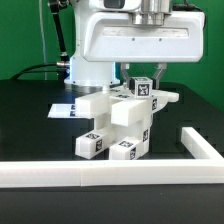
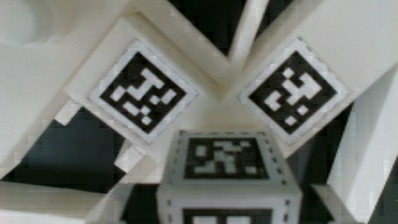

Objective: Assemble chair

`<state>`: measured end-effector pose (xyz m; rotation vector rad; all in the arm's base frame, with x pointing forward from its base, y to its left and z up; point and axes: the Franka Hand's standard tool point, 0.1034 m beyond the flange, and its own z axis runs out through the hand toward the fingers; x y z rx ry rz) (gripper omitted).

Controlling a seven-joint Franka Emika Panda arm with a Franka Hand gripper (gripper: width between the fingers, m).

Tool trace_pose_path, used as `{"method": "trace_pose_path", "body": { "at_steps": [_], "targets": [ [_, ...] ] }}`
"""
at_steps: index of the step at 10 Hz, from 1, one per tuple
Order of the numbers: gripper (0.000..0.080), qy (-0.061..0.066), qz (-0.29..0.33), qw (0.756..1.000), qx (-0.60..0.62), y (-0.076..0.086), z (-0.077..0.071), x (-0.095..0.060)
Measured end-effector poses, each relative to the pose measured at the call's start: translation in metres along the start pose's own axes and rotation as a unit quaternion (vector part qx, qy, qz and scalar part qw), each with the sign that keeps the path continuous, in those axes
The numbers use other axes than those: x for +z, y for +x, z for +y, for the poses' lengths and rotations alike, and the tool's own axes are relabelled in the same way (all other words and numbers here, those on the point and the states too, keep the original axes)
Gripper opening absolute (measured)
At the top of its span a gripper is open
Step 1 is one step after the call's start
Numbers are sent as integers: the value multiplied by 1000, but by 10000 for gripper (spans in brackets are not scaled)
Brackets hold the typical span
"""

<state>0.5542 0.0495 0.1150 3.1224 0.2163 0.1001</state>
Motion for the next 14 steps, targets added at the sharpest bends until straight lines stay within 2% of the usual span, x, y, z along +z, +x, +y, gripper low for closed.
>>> {"method": "trace_pose_path", "body": {
  "at_steps": [3,6,9,14],
  "targets": [
    [285,0,0,1000,22,0,0,0],
    [285,0,0,990,142,0,0,0],
    [287,5,-1,961,277,0,2,1],
    [287,9,-2,888,459,0,2,1]
  ]
}}
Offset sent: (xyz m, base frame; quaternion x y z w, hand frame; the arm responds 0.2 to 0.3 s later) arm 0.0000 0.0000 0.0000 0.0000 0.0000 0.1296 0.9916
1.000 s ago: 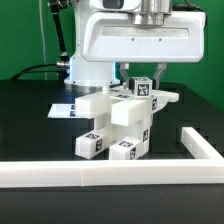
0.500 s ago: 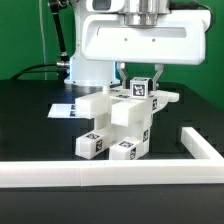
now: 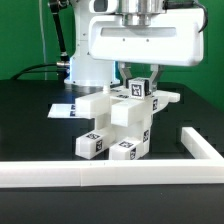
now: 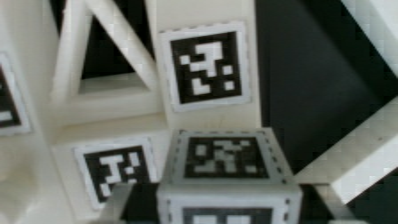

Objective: Assemble chair

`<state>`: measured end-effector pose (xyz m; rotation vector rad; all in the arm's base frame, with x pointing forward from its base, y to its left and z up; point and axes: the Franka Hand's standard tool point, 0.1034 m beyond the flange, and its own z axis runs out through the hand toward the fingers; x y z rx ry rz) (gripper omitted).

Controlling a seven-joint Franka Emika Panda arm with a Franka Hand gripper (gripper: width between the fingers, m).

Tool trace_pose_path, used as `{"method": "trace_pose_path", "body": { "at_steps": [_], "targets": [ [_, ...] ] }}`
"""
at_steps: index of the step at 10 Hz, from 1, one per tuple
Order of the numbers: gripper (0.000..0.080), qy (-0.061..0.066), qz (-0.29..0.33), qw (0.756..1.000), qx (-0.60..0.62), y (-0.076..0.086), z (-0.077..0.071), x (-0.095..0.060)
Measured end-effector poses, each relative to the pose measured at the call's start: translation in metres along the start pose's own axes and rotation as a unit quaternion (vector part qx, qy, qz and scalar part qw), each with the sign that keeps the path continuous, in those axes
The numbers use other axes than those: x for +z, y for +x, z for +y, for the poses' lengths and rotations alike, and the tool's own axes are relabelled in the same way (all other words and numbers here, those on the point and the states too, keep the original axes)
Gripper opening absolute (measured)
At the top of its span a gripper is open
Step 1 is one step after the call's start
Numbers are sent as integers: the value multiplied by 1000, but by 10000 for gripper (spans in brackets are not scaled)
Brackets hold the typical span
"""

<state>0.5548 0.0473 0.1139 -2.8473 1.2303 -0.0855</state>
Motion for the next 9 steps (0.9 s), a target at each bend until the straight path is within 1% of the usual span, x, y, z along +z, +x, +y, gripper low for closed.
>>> {"method": "trace_pose_path", "body": {
  "at_steps": [1,3,6,7,8,9],
  "targets": [
    [287,2,-1,999,48,0,0,0],
    [287,2,-2,995,97,0,-1,0],
    [287,4,-6,977,212,0,-1,0],
    [287,4,-6,974,226,-1,-2,0],
    [287,4,-6,976,216,-1,-1,1],
    [466,4,-6,980,198,-1,-2,1]
  ]
}}
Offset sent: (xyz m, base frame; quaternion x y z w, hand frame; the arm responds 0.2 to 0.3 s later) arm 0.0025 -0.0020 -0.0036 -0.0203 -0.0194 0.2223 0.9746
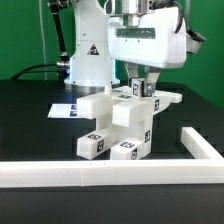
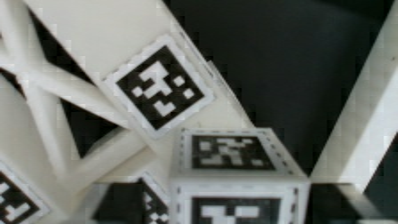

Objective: Assemble chair

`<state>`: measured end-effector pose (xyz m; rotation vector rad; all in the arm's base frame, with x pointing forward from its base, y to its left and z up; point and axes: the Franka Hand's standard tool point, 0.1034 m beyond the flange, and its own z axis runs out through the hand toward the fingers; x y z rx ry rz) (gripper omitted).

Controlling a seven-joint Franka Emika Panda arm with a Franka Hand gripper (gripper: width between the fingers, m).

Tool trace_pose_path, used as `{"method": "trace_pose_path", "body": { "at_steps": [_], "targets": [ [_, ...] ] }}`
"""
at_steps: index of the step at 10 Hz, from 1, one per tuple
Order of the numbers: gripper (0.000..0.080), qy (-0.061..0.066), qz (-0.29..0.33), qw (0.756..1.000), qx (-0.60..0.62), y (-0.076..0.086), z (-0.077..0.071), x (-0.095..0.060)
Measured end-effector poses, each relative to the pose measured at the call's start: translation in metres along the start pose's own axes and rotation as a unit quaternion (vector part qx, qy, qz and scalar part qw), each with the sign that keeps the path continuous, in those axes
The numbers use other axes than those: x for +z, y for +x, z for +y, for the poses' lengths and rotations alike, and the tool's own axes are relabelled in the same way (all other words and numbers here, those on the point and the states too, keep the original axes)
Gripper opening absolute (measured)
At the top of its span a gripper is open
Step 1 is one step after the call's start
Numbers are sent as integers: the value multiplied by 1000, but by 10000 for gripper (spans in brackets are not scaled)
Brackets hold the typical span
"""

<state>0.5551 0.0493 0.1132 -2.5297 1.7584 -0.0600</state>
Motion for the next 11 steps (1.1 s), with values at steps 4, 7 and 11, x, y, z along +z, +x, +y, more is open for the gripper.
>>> {"method": "trace_pose_path", "body": {
  "at_steps": [4,7,11],
  "targets": [
    [647,0,-1,987,-162,-6,-1,1],
    [649,1,-1,943,-334,-10,-2,0],
    [649,1,-1,867,-499,-7,0,1]
  ]
}}
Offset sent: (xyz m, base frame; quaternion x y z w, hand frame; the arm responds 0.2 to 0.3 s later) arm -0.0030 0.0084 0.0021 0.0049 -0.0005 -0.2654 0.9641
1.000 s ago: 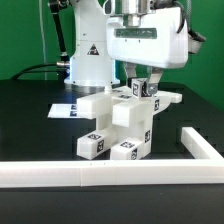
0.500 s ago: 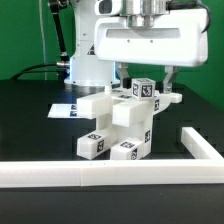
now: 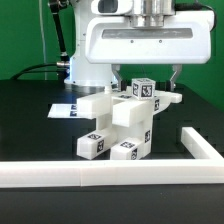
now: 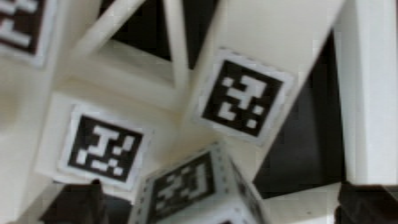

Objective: Assemble chair

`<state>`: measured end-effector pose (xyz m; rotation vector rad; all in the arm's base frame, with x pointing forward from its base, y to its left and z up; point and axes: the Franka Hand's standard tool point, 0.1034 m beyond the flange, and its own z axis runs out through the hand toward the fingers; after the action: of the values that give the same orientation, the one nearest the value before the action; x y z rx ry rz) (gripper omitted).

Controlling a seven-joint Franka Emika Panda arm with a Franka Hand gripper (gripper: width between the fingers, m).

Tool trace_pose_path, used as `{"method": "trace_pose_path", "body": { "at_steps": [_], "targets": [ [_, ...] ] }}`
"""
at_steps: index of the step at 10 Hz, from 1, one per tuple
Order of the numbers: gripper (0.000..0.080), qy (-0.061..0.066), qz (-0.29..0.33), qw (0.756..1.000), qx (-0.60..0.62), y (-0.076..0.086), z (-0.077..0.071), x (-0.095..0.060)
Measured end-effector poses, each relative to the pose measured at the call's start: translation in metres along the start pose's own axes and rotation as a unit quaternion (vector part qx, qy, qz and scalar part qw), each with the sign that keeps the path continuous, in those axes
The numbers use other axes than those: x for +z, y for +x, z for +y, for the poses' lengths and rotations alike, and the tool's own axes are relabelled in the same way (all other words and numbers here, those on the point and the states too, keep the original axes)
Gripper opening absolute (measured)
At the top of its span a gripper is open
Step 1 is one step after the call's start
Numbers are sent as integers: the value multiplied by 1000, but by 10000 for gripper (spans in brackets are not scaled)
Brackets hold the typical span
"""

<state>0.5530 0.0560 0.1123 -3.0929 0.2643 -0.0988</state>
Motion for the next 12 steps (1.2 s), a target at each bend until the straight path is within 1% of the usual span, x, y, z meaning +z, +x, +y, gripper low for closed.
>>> {"method": "trace_pose_path", "body": {
  "at_steps": [2,4,5,6,7,8,11,12],
  "targets": [
    [649,-1,0,998,-57,1,2,0],
    [649,-5,0,993,-120,1,2,0],
    [516,-5,0,991,-131,1,3,0],
    [516,-5,-1,992,-128,1,3,0],
    [377,-5,-1,992,-128,1,3,0],
    [281,-5,-1,992,-125,1,3,0],
    [281,-5,-1,995,-96,1,3,0],
    [281,-4,0,999,-40,1,4,0]
  ]
}}
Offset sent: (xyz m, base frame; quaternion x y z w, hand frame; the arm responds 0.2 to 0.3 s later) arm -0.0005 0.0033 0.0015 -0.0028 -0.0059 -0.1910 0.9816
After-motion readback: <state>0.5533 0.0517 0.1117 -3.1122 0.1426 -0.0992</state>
